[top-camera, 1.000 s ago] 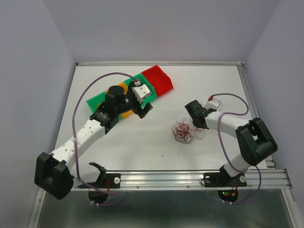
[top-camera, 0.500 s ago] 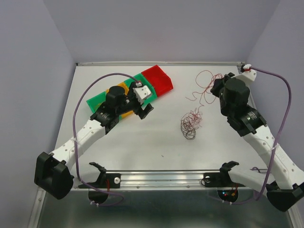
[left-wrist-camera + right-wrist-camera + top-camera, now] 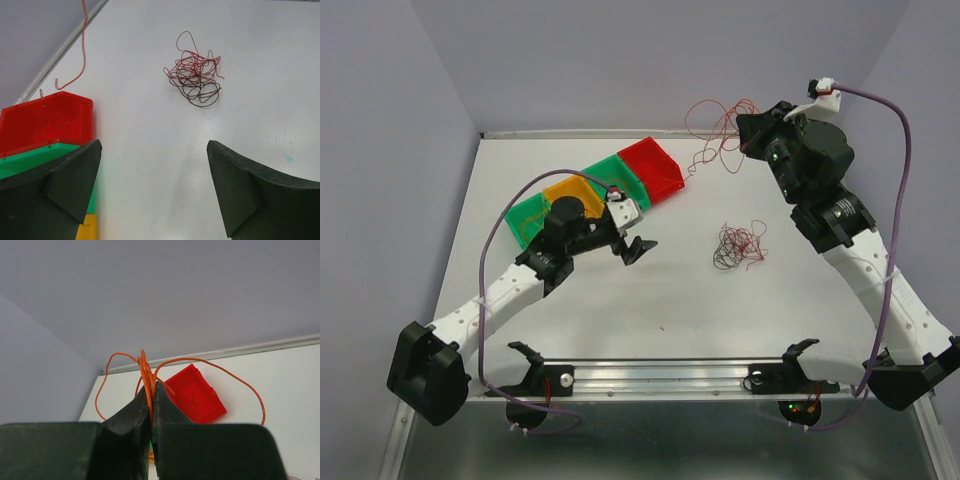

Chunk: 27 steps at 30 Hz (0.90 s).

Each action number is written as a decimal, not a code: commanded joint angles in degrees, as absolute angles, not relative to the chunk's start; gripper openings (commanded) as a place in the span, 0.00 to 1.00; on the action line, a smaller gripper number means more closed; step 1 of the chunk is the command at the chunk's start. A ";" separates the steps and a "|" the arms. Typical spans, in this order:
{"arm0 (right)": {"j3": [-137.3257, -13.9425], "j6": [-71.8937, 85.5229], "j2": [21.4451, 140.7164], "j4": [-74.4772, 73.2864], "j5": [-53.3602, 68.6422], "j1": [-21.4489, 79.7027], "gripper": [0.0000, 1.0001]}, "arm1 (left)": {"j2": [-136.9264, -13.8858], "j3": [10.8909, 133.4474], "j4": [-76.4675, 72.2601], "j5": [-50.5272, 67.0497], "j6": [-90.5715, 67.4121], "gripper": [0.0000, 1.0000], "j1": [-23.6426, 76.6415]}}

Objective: Untangle the cables

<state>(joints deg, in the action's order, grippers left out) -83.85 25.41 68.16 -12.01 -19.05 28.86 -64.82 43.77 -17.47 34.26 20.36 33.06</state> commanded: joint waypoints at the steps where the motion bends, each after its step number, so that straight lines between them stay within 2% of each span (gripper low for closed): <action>1: -92.10 24.61 70.12 -5.01 -10.56 28.56 0.01 | -61.10 41.67 -27.67 28.93 17.75 0.99 33.22; 3: -93.86 25.22 70.84 -5.01 -7.39 28.65 0.01 | -56.37 38.34 -31.79 24.27 17.14 0.99 32.96; 6: -93.69 26.01 70.84 -4.83 -5.54 28.57 0.01 | -51.61 36.48 -34.53 24.34 17.75 0.99 33.05; 19: -91.58 28.12 70.58 -2.73 7.38 28.56 0.01 | -54.58 37.44 -35.59 24.88 20.57 0.99 32.96; 22: -91.67 28.30 72.24 -2.37 9.31 28.56 0.01 | -53.27 37.36 -35.77 16.55 19.43 0.99 33.05; 23: -91.50 28.21 72.86 -2.29 9.66 28.56 0.01 | -52.65 37.09 -36.12 9.65 19.08 0.99 32.87; 27: -90.18 27.60 75.93 -0.53 9.76 28.65 0.01 | -49.32 37.00 -34.98 3.87 16.01 0.99 28.41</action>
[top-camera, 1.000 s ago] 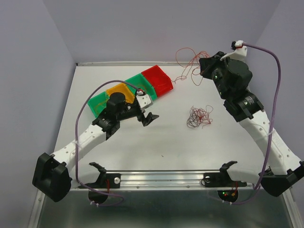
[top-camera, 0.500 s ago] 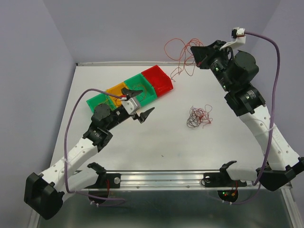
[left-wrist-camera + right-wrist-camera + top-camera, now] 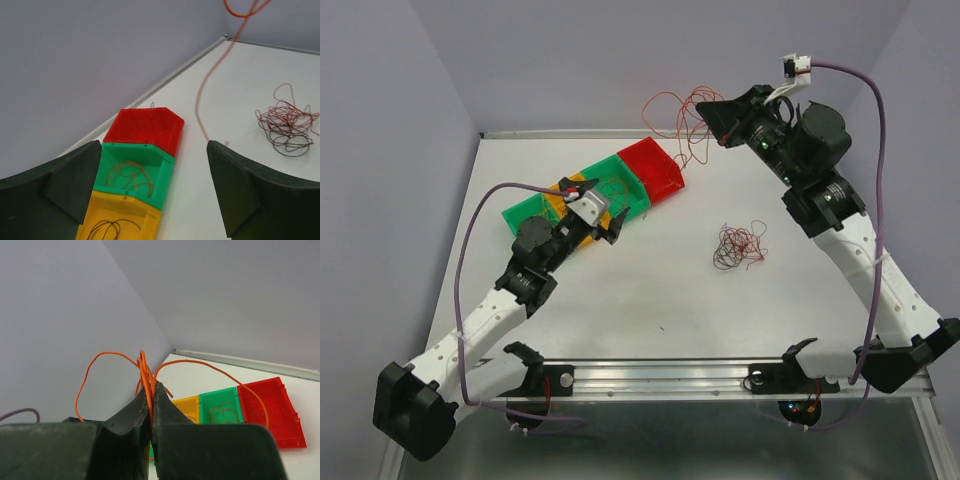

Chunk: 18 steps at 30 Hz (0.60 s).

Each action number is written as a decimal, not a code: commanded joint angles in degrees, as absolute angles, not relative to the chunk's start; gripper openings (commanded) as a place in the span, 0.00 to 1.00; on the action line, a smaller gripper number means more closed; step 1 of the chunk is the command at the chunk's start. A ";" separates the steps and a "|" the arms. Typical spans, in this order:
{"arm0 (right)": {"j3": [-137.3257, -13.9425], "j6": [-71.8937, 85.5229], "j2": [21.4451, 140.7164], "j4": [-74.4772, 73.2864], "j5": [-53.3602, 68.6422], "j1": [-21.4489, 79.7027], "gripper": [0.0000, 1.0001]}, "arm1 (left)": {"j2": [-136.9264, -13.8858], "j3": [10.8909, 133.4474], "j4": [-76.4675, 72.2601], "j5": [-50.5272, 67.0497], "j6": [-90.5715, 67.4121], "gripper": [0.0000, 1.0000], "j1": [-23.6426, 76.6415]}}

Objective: Untangle the cables

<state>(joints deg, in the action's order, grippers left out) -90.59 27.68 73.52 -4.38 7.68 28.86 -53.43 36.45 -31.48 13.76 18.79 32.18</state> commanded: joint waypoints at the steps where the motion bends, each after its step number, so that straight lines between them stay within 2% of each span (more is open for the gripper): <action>1: -90.18 27.42 77.76 1.13 9.84 28.57 0.01 | -48.70 37.00 -34.20 4.04 15.65 0.99 27.43; 8: -93.69 28.21 86.56 4.13 11.86 28.74 0.01 | -47.20 38.14 -31.99 -1.47 13.62 0.99 20.84; 18: -103.08 25.58 102.82 7.55 9.49 28.65 0.01 | -48.78 39.02 -31.55 -5.54 13.71 0.99 17.40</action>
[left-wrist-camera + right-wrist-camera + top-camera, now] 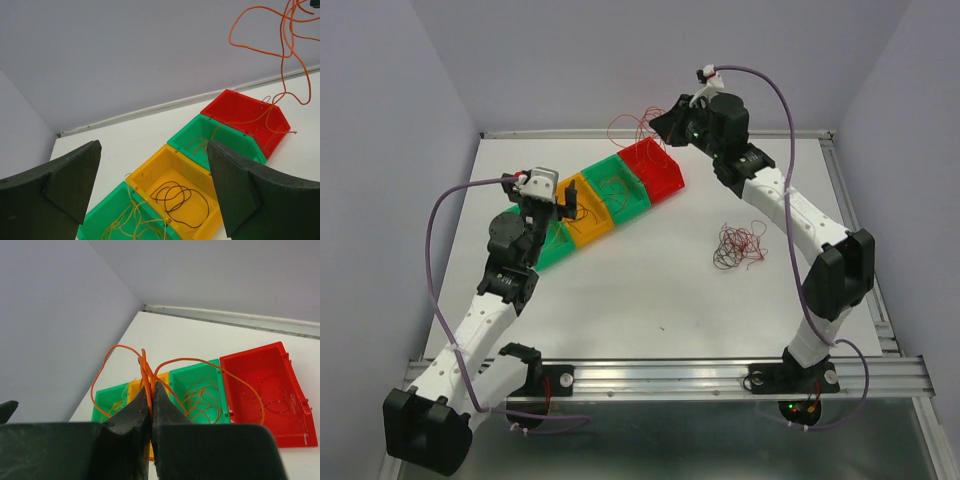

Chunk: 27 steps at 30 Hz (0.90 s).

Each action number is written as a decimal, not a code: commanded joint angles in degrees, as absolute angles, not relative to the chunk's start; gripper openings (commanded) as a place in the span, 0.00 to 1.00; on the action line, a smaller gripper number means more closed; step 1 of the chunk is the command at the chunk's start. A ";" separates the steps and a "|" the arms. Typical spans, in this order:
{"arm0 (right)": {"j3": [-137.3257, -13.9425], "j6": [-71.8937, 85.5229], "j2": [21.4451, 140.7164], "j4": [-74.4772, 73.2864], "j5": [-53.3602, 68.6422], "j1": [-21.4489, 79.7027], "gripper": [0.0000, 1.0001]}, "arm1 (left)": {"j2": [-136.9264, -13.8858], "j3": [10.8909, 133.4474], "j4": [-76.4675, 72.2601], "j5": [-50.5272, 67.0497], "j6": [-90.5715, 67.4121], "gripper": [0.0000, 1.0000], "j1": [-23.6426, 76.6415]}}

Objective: Untangle the cables

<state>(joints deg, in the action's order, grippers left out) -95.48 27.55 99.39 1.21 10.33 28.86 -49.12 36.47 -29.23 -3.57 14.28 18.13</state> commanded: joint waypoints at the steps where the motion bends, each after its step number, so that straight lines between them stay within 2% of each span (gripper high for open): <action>1: -104.05 25.23 105.70 7.73 9.58 28.74 0.01 | -48.69 39.02 -31.55 -5.36 13.71 0.99 17.32; 9: -108.90 24.35 114.43 8.17 11.69 30.49 0.01 | -49.04 39.02 -31.46 -4.92 14.33 0.99 17.05; 15: -107.05 21.71 116.36 8.26 6.51 34.19 0.01 | -48.96 39.11 -31.20 -4.13 14.41 0.99 16.96; 22: -106.96 15.91 122.42 8.17 -5.88 39.46 0.01 | -48.60 39.02 -30.76 -3.60 14.50 0.99 17.05; 27: -109.42 16.87 129.54 7.30 -6.77 39.46 0.01 | -47.99 38.94 -30.59 -3.17 14.41 0.99 17.05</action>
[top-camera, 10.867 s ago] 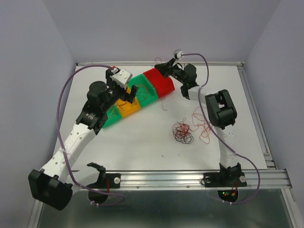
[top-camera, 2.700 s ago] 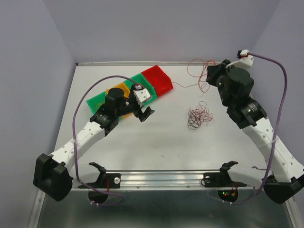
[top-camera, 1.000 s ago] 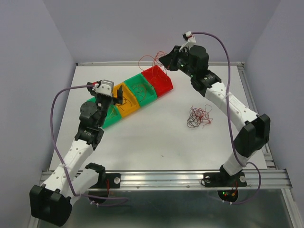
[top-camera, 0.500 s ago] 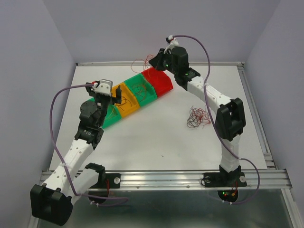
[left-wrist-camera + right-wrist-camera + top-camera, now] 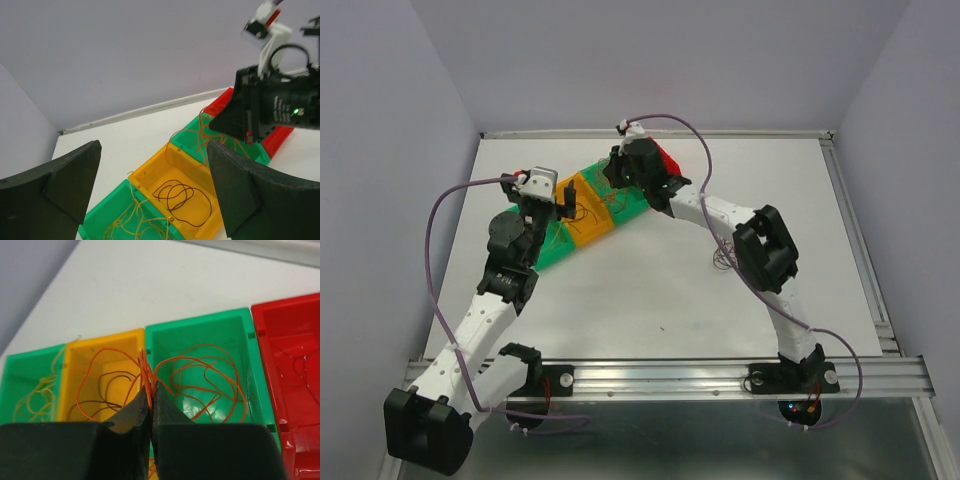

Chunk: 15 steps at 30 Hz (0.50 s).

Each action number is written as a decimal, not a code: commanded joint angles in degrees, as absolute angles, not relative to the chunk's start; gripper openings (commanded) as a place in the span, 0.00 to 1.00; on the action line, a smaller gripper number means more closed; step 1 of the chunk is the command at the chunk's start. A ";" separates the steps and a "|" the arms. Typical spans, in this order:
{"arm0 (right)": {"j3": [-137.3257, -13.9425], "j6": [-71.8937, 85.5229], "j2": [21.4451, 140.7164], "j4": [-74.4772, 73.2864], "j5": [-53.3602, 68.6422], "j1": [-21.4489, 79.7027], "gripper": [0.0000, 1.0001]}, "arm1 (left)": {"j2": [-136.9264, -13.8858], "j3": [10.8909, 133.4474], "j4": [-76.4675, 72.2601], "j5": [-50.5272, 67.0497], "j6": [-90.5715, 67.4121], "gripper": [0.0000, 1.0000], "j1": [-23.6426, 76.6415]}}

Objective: Untangle the cables

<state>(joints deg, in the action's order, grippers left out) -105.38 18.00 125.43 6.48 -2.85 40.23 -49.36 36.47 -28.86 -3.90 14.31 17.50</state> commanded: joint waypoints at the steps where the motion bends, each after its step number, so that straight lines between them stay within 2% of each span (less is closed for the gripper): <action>1: -111.25 16.96 130.68 6.25 -6.77 39.46 0.01 | -48.08 38.94 -30.50 -3.08 14.50 0.99 17.05; 10: -121.72 18.10 143.95 -4.03 -11.77 39.38 0.01 | -48.34 39.02 -29.97 -1.76 14.50 0.99 17.05; 15: -124.19 17.67 145.46 -7.38 -11.69 39.38 0.01 | -48.51 39.11 -29.88 -1.23 14.50 0.99 17.05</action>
